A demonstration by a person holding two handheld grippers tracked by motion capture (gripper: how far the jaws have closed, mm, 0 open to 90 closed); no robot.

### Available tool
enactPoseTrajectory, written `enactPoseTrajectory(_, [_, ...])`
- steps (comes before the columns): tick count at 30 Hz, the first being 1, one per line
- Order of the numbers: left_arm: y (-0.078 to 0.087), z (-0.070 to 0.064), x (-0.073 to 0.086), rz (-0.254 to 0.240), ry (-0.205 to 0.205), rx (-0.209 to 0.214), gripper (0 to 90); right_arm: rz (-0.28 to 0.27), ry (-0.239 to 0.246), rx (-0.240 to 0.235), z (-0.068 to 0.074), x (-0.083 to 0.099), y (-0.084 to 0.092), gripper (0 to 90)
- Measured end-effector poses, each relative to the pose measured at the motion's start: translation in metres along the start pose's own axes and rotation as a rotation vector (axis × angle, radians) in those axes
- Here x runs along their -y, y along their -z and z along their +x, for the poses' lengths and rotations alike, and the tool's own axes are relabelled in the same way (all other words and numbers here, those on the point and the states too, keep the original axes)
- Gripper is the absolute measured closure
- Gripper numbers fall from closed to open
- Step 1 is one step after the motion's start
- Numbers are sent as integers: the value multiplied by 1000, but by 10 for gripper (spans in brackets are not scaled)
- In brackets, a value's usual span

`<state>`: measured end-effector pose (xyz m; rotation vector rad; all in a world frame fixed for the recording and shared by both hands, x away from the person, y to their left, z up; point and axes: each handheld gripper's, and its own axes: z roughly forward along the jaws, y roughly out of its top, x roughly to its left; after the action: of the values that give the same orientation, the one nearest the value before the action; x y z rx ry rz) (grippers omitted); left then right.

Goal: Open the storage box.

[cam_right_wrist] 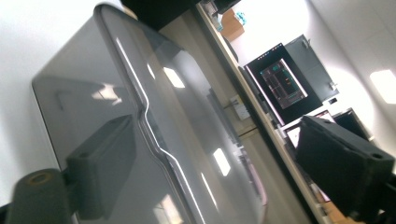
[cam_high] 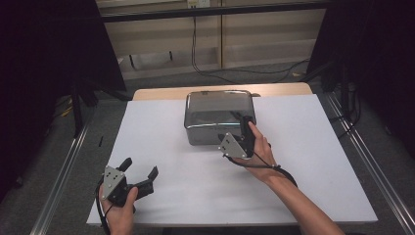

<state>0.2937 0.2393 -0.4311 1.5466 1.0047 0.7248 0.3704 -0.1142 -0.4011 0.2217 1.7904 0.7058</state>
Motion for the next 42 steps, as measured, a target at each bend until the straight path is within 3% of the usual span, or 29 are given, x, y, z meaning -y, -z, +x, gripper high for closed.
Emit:
enactPoseTrajectory(3, [-1,0,1,4,3,0,36,17,69,7,4,1,-2,162])
enactPoseTrajectory(5, [-1,0,1,6,1,0,36,24,82,2,6,2,-3,195])
enactPoseTrajectory(8, [-2,0,1,10,9,8,36,-10,165,29,11,0,-3,266])
enactPoseTrajectory(10, [-2,0,1,10,1,5,36,-10,180,29,12,-1,-3,273])
enactPoseTrajectory(13, [-2,-1,0,7,0,7,36,4,239,26,19,-2,-4,320])
enactPoseTrajectory(20, [-3,-2,1,10,-2,7,36,36,329,5,28,-1,-7,484])
enactPoseTrajectory(27, [-3,-2,1,12,-6,9,36,55,375,-2,31,-1,-11,587])
enactPoseTrajectory(31, [-3,-4,0,8,-7,6,36,70,368,-5,33,0,-13,630])
enactPoseTrajectory(35, [-3,-6,-1,-1,-33,4,36,80,367,-10,34,0,-14,693])
enactPoseTrajectory(42, [-3,-5,-1,1,-24,4,36,73,381,-11,36,-3,-15,772])
